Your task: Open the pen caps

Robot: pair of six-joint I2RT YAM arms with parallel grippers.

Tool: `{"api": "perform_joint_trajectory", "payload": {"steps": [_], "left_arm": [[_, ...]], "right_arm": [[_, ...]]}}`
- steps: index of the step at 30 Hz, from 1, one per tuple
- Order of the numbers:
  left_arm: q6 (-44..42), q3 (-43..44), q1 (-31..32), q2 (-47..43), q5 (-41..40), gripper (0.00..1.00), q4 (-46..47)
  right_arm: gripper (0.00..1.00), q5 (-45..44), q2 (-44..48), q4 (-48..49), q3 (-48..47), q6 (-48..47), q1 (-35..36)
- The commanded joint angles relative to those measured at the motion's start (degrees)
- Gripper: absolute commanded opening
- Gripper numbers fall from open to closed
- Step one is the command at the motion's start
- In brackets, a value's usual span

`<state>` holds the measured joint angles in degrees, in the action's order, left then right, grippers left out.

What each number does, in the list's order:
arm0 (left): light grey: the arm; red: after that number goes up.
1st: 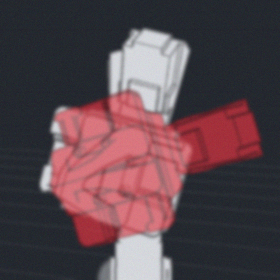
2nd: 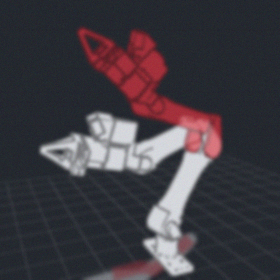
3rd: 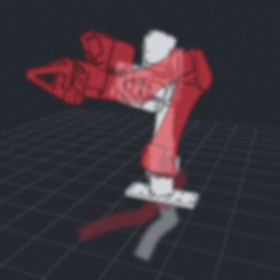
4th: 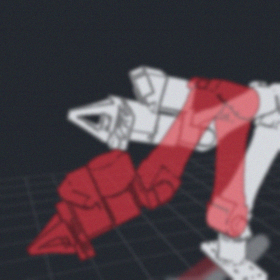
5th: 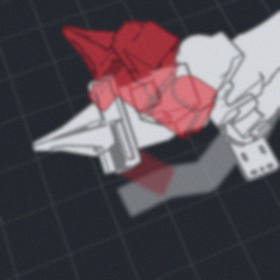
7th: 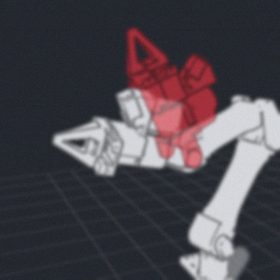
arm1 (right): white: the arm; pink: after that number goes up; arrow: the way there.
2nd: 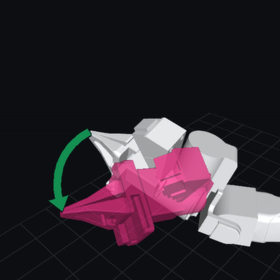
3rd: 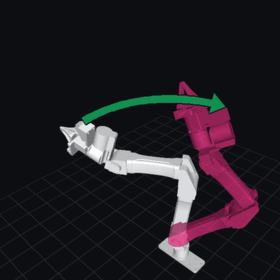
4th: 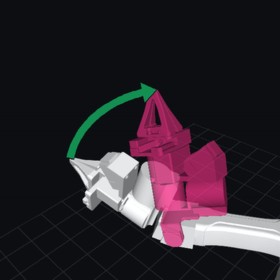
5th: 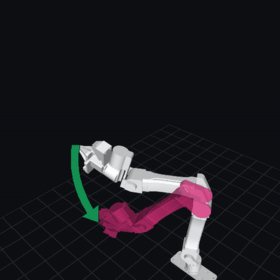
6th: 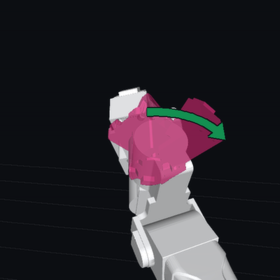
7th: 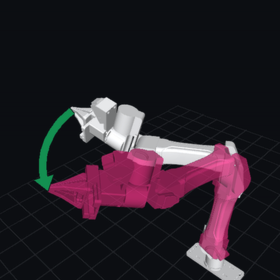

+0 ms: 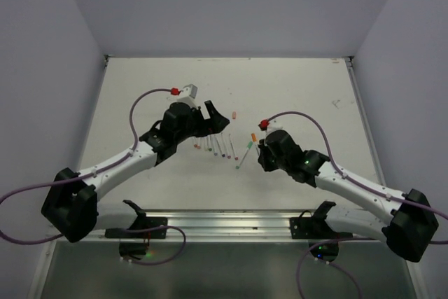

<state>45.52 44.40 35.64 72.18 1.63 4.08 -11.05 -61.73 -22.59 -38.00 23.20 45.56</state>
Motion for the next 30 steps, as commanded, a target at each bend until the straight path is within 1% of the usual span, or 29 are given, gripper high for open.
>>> {"api": "perform_joint_trajectory", "payload": {"steps": [1, 4, 5, 7, 9, 10, 11, 14, 15, 16, 17, 21, 22, 25, 26, 29, 30], "left_arm": [[4.9, 5.6, 1.9, 3.0, 0.5, 0.92, 6.1], [5.6, 8.4, 3.9, 6.5, -0.5, 0.91, 6.4], [5.9, 8.9, 4.3, 7.3, -0.5, 0.88, 6.6], [6.3, 9.7, 5.3, 9.1, -1.0, 0.86, 7.3], [6.4, 11.0, 6.5, 10.7, -1.5, 0.81, 7.1], [6.5, 11.1, 6.8, 11.1, -1.4, 0.78, 7.2], [6.3, 11.3, 7.3, 11.9, -2.9, 0.77, 7.3], [6.6, 11.5, 8.0, 12.8, -3.6, 0.72, 7.2], [6.6, 11.4, 8.0, 13.3, -3.8, 0.68, 7.2], [6.6, 11.5, 8.1, 13.5, -3.9, 0.62, 7.2], [6.5, 11.5, 8.3, 13.7, -4.1, 0.59, 7.2], [6.3, 12.1, 8.8, 14.9, -4.9, 0.55, 6.9], [6.3, 12.1, 8.9, 15.0, -5.1, 0.51, 7.0], [6.0, 12.6, 9.4, 15.5, -5.7, 0.46, 6.8], [5.8, 12.6, 9.5, 15.5, -6.0, 0.43, 6.7], [5.5, 12.6, 9.7, 15.4, -7.0, 0.39, 6.7], [5.5, 12.7, 9.8, 15.4, -7.1, 0.32, 6.6]], "right_arm": [[0.0, -1.5, 2.2, 7.1, 0.2, -1.8, 2.2], [0.0, -3.2, 2.1, 10.9, -0.3, -2.4, 4.0], [0.0, -3.5, 1.9, 11.9, -0.5, -2.5, 4.3], [0.0, -4.0, 0.7, 13.9, -1.1, -2.7, 4.9], [0.0, -4.3, -0.1, 15.5, -1.4, -2.6, 5.4], [0.0, -4.5, -0.3, 16.0, -1.6, -2.6, 5.8], [0.0, -4.7, -0.4, 17.2, -1.6, -2.7, 6.1], [0.0, -5.8, -0.5, 18.2, -1.6, -2.7, 6.8], [0.0, -6.2, -0.4, 18.9, -1.5, -2.7, 6.8], [0.0, -6.4, -0.3, 19.3, -1.3, -2.7, 6.9], [0.0, -6.4, -0.1, 19.5, -1.3, -2.6, 6.9], [0.0, -6.4, -0.8, 20.6, -1.6, -2.6, 7.1], [0.0, -6.4, -1.2, 20.6, -1.7, -2.7, 7.2], [0.0, -6.2, -2.0, 21.2, -1.7, -2.7, 7.5], [0.0, -6.3, -2.4, 21.3, -1.7, -2.6, 7.5], [0.0, -6.4, -2.9, 21.4, -1.8, -2.7, 7.9], [0.0, -6.4, -3.0, 21.4, -1.9, -2.8, 8.1]]}}
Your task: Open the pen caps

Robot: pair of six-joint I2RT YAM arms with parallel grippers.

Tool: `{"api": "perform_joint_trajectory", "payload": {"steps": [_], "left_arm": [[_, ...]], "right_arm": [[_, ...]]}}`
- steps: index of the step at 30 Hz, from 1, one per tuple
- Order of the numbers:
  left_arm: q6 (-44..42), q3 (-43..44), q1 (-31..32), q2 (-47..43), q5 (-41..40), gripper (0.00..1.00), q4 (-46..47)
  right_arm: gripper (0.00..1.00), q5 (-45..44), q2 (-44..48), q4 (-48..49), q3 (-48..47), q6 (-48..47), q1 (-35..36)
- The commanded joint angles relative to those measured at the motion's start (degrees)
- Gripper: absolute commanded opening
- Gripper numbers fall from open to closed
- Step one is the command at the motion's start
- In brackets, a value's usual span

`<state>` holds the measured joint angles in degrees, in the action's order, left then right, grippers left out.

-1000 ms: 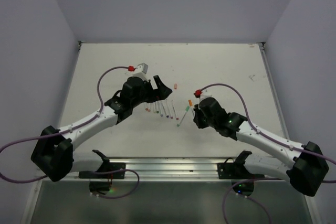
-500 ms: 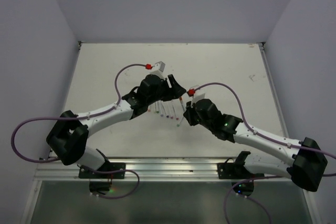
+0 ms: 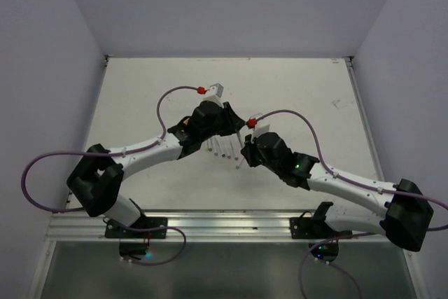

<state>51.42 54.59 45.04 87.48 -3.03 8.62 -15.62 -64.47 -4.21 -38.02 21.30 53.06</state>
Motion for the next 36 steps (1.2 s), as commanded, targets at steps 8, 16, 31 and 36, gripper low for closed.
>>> {"api": "perform_joint_trajectory", "payload": {"steps": [8, 16, 31, 36], "left_arm": [[-1.0, 2.4, 0.7, 0.1, -2.5, 0.0, 2.4], [-2.2, -0.4, 0.8, -2.7, -0.7, 0.0, 7.3], [-2.8, -3.3, 0.7, -7.4, 1.4, 0.0, 12.3], [-3.3, -3.0, 0.7, -8.7, 0.5, 0.0, 12.9]], "right_arm": [[0.0, -1.9, 0.6, 3.9, -1.6, -0.5, 0.8], [0.43, -1.0, 2.3, 8.5, 1.5, 0.7, 0.7], [0.29, -1.8, -2.1, 12.0, -0.8, -2.4, 0.6], [0.04, -0.6, -2.2, 12.6, 0.1, -2.6, 0.6]]}}
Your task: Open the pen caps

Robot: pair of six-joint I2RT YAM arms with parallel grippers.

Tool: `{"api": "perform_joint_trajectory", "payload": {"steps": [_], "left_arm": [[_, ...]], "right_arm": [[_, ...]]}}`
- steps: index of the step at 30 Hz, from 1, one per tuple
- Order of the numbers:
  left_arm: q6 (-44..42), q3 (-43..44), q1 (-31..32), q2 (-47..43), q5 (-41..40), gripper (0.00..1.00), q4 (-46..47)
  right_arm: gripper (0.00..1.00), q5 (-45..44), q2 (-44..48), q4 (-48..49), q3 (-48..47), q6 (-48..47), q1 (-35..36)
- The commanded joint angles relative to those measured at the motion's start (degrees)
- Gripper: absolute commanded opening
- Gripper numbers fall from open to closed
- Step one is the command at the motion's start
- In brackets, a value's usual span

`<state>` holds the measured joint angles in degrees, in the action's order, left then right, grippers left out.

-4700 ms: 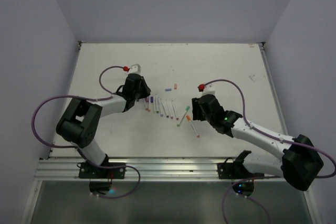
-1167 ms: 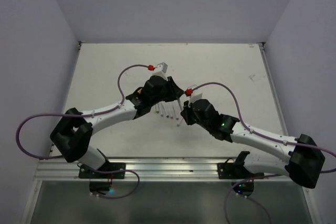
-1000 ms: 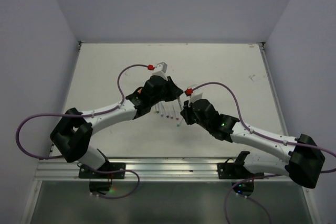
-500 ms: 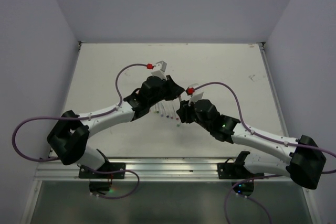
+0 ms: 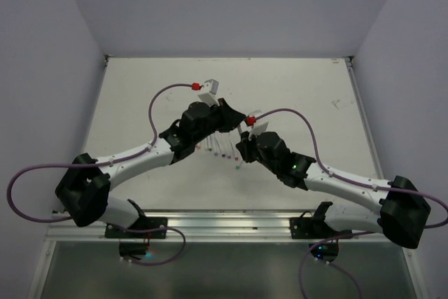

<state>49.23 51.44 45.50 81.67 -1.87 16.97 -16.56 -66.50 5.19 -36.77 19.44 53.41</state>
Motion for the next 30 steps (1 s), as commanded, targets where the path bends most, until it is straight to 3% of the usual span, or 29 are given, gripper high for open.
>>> {"api": "perform_joint_trajectory", "payload": {"steps": [1, 15, 24, 30], "left_arm": [[-1.2, 0.2, 0.2, -3.0, -1.4, 0.0, 4.8], [-4.5, 9.8, -3.6, -5.3, -7.8, 0.0, 7.9], [-4.2, 21.1, -10.9, -6.4, -8.1, 0.0, 9.2], [-8.8, 31.5, -14.0, -6.5, -11.0, 0.0, 7.4]], "right_arm": [[0.0, 0.6, -0.2, 3.2, -0.9, -1.0, 0.3], [0.0, 2.8, 2.4, 1.3, 5.1, -1.9, 0.2], [0.0, 3.5, 2.3, 0.3, 9.5, -1.2, 0.4], [0.0, 4.2, 0.7, 0.3, 8.7, -1.3, 0.4]]}}
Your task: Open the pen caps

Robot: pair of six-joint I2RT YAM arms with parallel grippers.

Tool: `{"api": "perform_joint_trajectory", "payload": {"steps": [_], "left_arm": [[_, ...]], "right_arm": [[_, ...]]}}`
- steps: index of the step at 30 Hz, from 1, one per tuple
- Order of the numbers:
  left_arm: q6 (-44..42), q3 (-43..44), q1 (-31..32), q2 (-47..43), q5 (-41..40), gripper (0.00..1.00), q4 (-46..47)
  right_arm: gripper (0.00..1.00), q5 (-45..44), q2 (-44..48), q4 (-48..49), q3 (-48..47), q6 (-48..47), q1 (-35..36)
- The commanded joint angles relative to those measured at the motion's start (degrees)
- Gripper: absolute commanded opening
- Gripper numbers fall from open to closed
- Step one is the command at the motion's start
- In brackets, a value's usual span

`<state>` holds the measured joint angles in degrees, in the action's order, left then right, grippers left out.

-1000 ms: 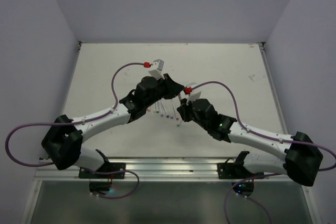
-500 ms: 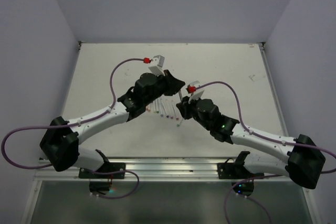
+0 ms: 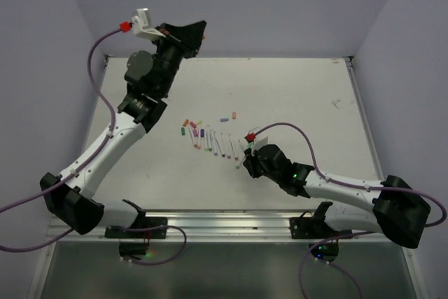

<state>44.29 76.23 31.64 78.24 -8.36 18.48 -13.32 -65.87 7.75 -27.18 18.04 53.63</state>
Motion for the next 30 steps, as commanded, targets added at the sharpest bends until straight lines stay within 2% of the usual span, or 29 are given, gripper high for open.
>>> {"api": "perform_joint_trajectory", "payload": {"steps": [1, 6, 10, 16, 24, 26, 30], "left_arm": [[-4.4, 7.9, -0.3, -2.9, -4.6, 0.0, 5.4], [-8.2, 9.0, -2.0, -4.4, -5.2, 0.0, 0.2], [-9.0, -0.1, -2.7, -6.9, -3.8, 0.0, -4.0], [-9.5, -14.9, -4.0, -11.9, -1.1, 0.0, -10.8], [-8.9, -33.7, -4.7, -16.9, 2.2, 0.0, -14.6], [-8.1, -36.1, -4.7, -17.3, 2.6, 0.0, -14.2], [-7.3, -39.3, -4.7, -16.5, 4.2, 0.0, -12.7]], "right_arm": [[0.0, 0.9, 0.5, -2.3, -0.9, 0.0, 0.1], [0.0, -0.2, 3.4, -3.8, -2.3, 0.6, 0.1], [0.0, -3.1, 1.9, -5.9, -6.0, 1.6, 0.1], [0.0, -7.3, -8.6, -9.9, -15.3, 3.7, -1.7], [0.0, -3.0, -22.7, -8.6, -23.5, 7.2, -8.1], [0.0, -2.7, -26.1, -8.5, -25.0, 7.4, -8.8], [0.06, -1.9, -30.5, -8.3, -27.0, 7.7, -9.0]]}}
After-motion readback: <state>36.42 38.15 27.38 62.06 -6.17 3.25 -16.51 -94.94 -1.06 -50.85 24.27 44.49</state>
